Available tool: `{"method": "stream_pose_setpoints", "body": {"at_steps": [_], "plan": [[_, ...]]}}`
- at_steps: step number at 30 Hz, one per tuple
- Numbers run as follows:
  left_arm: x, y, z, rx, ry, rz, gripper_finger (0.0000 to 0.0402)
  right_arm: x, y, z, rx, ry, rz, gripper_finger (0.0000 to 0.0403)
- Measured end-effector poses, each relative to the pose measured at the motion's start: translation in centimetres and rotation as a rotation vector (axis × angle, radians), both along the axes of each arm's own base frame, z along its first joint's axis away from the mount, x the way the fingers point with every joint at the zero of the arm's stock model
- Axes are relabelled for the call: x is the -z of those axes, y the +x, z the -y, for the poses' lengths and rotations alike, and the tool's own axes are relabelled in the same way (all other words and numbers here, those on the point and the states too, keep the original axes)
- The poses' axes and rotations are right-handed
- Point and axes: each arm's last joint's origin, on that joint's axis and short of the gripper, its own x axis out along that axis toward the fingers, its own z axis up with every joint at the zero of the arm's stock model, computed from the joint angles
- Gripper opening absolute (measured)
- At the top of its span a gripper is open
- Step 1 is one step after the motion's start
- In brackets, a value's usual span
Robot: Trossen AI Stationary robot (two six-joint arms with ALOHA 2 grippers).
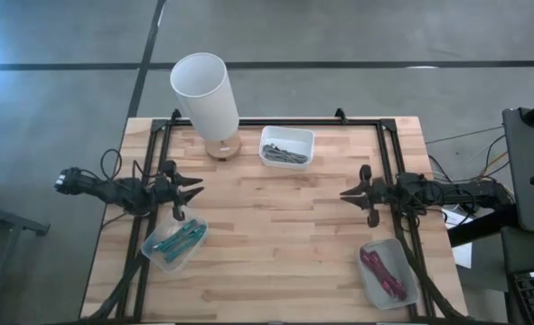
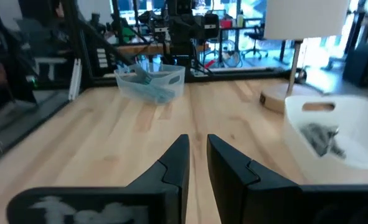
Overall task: Pick & Place USB Port
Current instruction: Return to Home Position
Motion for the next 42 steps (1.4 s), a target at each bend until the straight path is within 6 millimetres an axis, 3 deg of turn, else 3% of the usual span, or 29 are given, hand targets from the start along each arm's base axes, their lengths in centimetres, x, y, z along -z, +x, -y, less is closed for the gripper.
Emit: {"method": "stream_pose_setpoints", "body": {"at_steps": [4, 42], "plan": [[0.01, 0.01, 0.0, 0.0, -0.001, -0.001, 0.0122, 0.0, 0.0, 0.0, 0.004, 0.058, -0.001, 0.0052], [0.02, 0.01, 0.0, 0.0, -0.004, -0.001, 0.0122, -0.02, 0.0, 0.0, 0.004, 0.04, 0.0, 0.0052]]}}
